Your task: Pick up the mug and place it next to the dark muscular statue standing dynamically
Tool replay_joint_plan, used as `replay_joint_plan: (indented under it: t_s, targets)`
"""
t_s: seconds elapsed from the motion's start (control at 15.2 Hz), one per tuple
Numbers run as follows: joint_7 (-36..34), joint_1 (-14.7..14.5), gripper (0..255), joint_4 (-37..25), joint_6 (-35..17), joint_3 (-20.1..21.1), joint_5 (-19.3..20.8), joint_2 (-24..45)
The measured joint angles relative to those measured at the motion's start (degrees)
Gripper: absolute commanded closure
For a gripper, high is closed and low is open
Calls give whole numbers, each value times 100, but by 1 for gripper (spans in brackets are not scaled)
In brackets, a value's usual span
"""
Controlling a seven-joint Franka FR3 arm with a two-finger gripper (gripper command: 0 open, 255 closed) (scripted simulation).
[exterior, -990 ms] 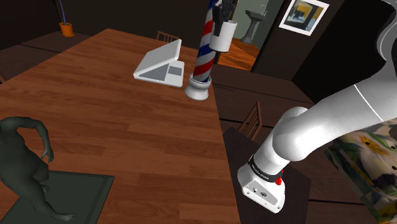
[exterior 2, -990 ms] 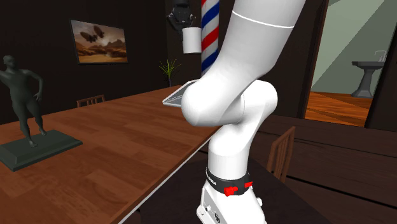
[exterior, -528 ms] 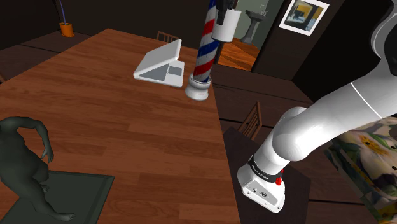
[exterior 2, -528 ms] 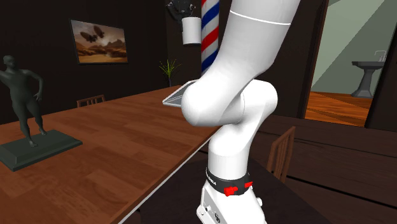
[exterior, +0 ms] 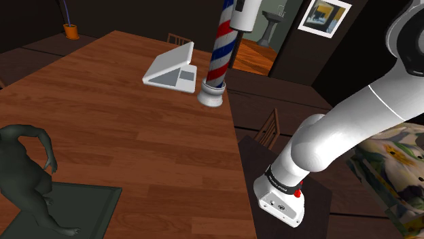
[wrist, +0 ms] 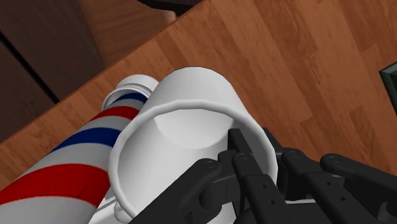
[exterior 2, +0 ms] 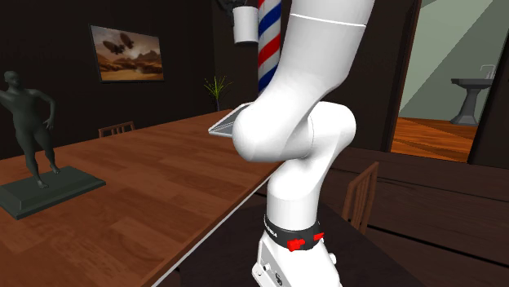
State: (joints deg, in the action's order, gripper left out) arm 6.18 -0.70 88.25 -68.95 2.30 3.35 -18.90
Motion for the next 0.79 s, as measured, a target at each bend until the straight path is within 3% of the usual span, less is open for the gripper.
replay_joint_plan:
  t_s: [0.79]
  targets:
    - [-1724,-466,255,-360,236,1181,-388,187]
